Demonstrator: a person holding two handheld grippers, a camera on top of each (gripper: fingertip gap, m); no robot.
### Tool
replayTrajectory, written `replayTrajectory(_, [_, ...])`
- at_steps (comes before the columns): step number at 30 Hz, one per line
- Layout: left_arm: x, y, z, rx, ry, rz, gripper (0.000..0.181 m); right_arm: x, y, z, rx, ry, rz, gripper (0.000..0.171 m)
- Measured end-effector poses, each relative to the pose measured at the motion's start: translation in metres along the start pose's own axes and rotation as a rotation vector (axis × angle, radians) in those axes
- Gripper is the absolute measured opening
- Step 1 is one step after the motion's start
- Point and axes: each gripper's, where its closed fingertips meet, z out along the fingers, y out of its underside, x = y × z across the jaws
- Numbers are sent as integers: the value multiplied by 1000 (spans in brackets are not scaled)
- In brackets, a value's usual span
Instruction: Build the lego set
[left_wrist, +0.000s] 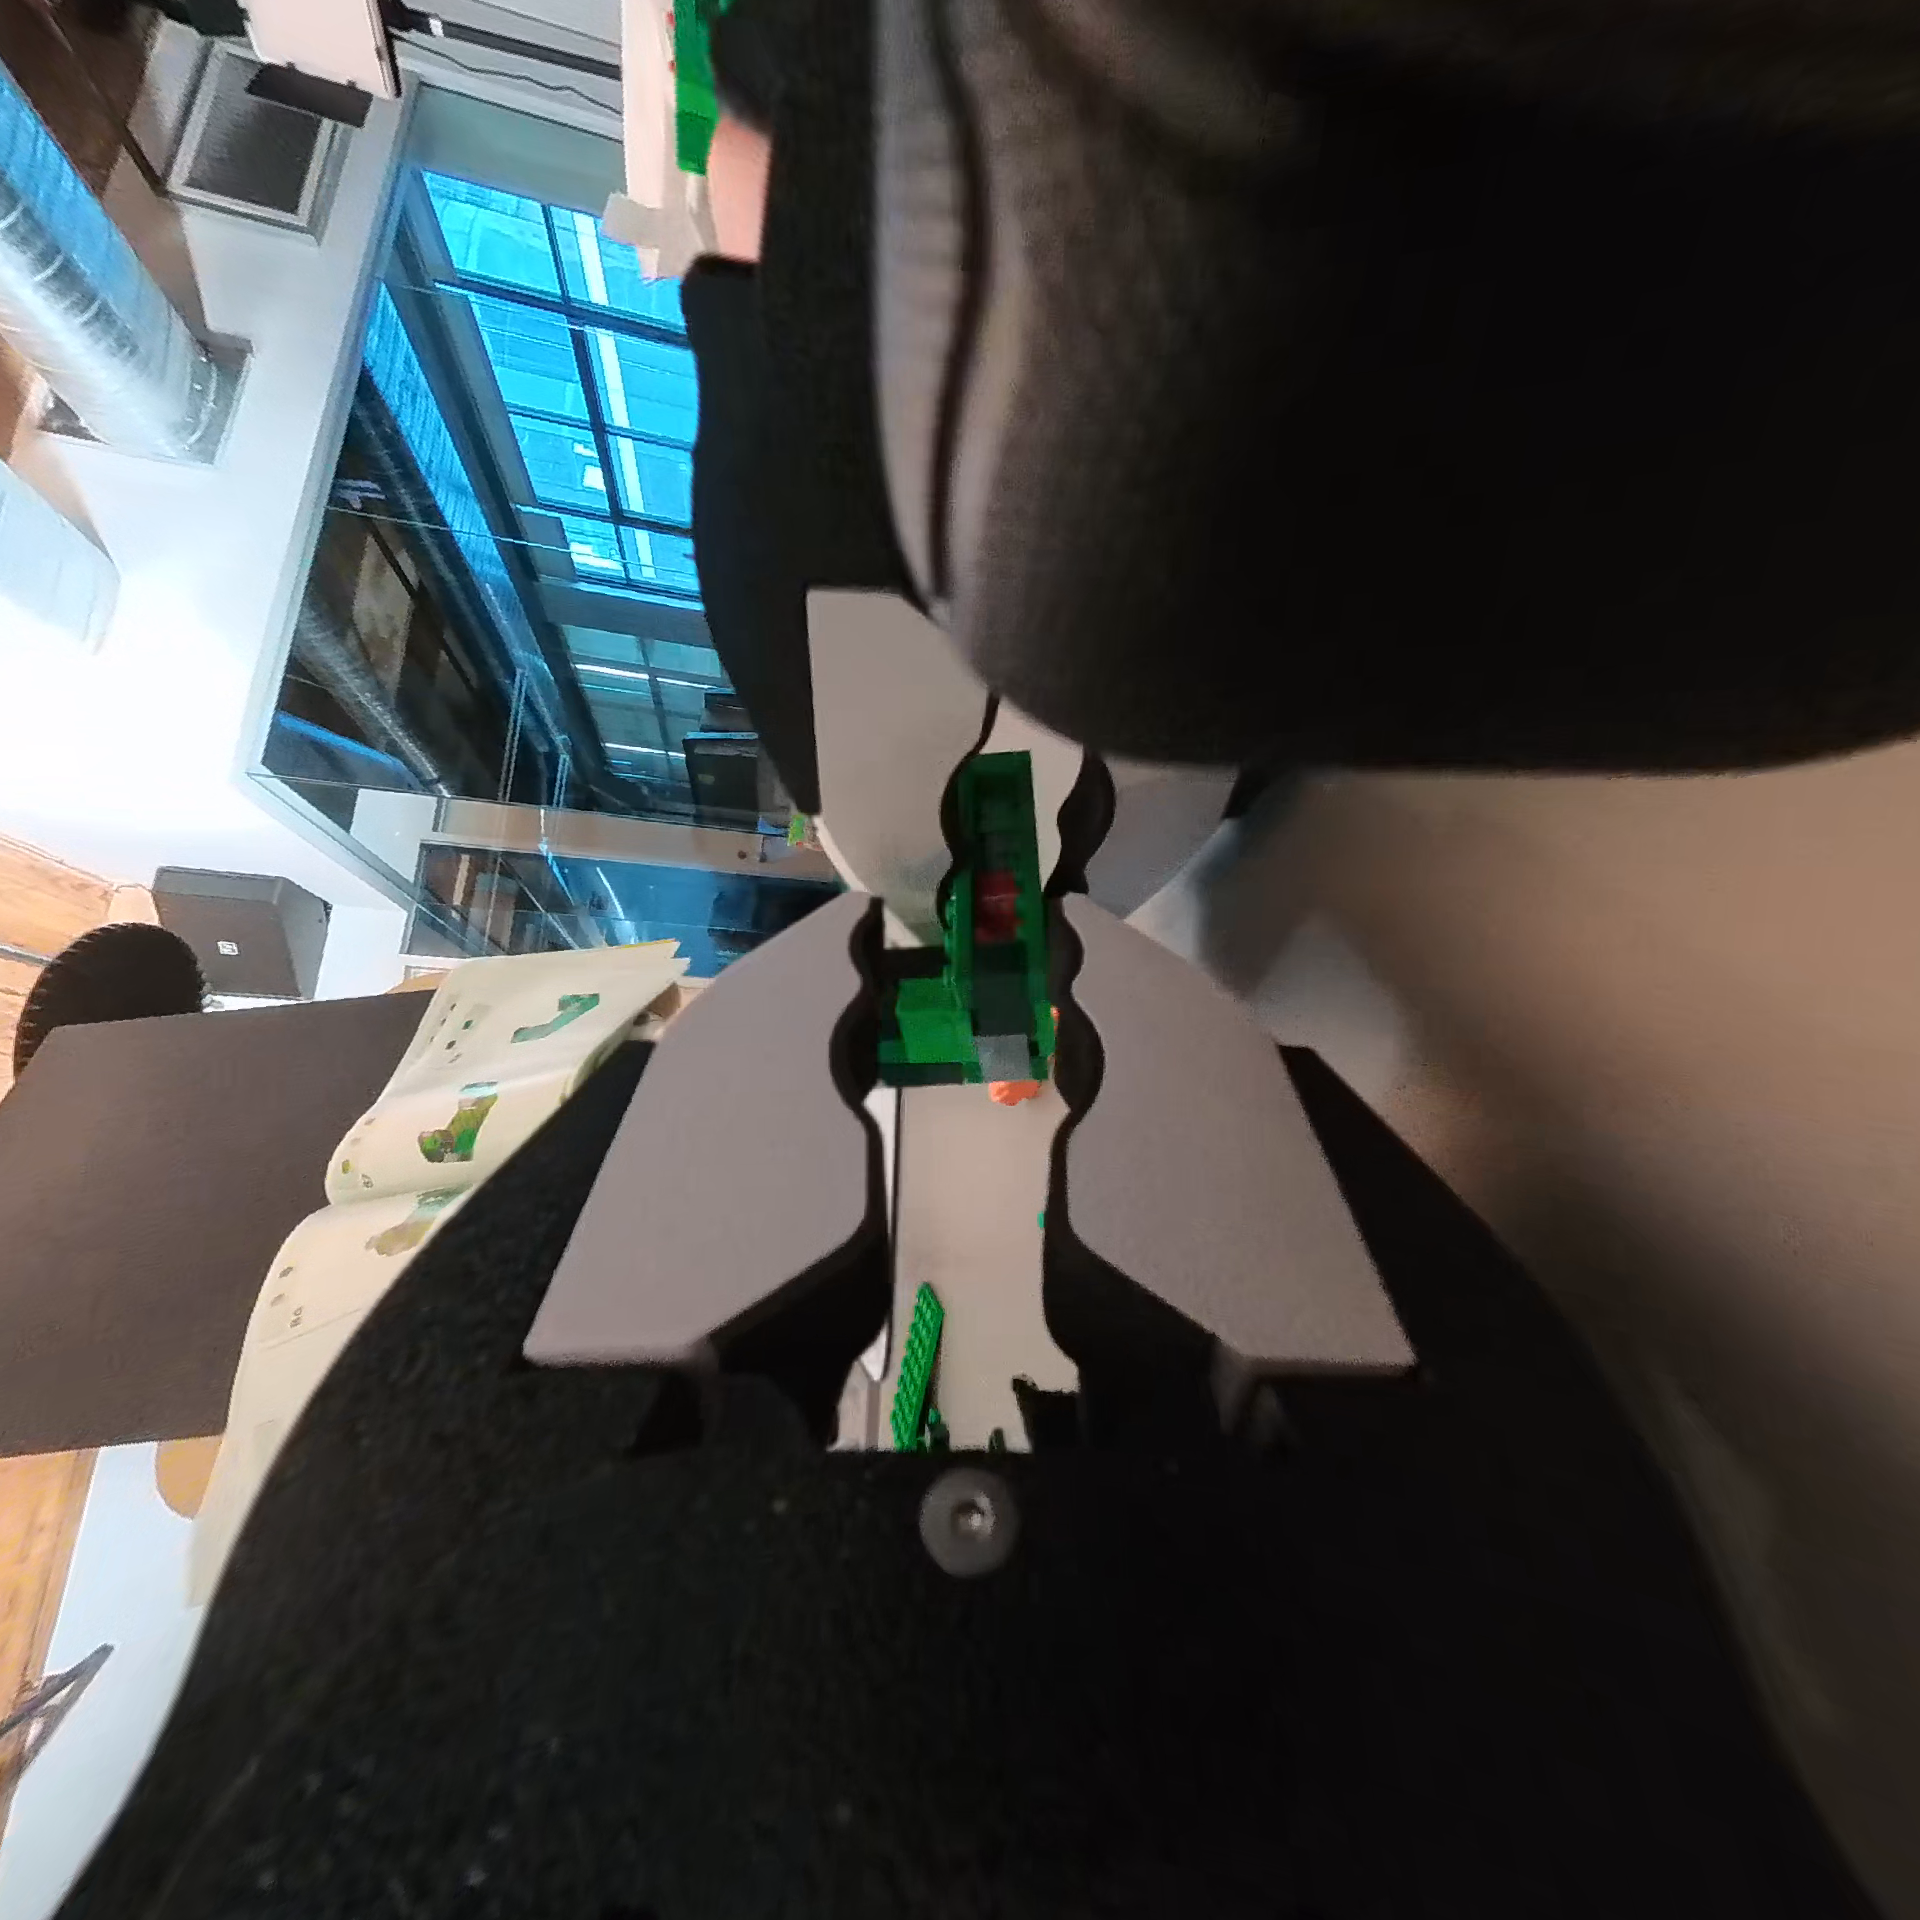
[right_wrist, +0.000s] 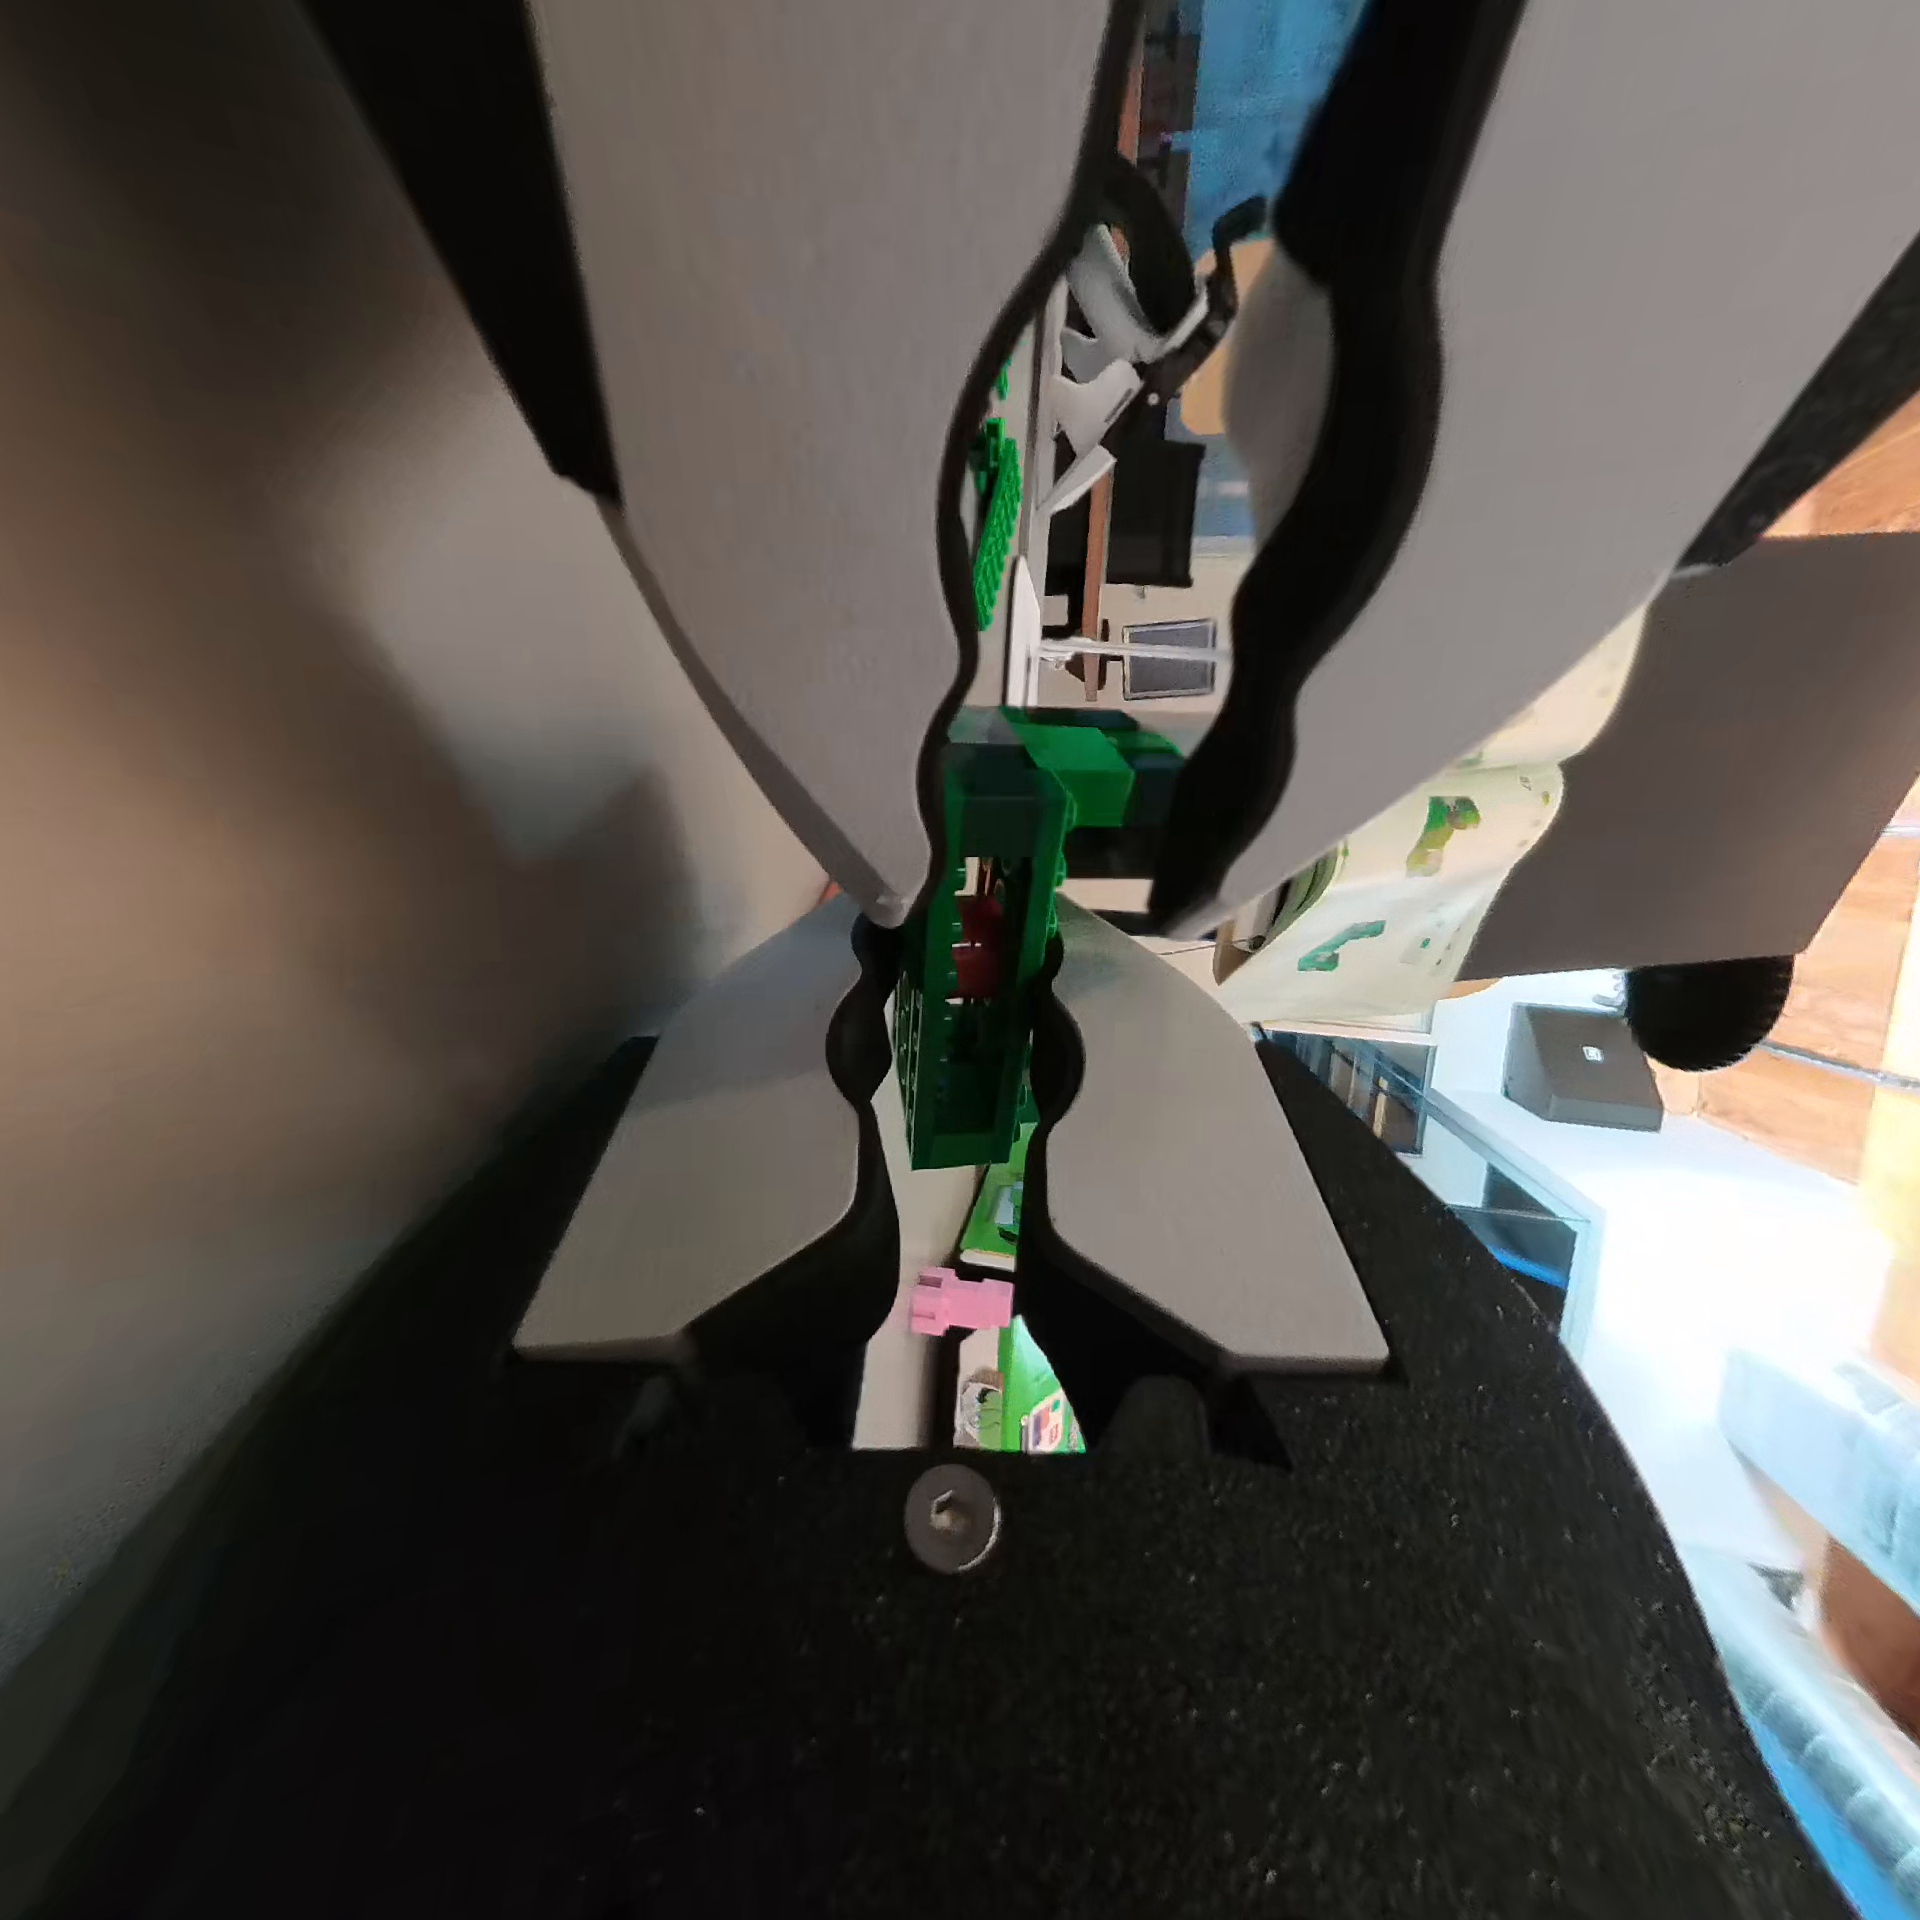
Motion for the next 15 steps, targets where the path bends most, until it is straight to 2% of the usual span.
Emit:
replayTrajectory(11, [-2,6,-2,4,1,-92,40,-2,5,3,-28,-13,1,21])
replayTrajectory(15, [-15,8,-11,24,-9,-219,48,-9,8,3,-31,-83,10,21])
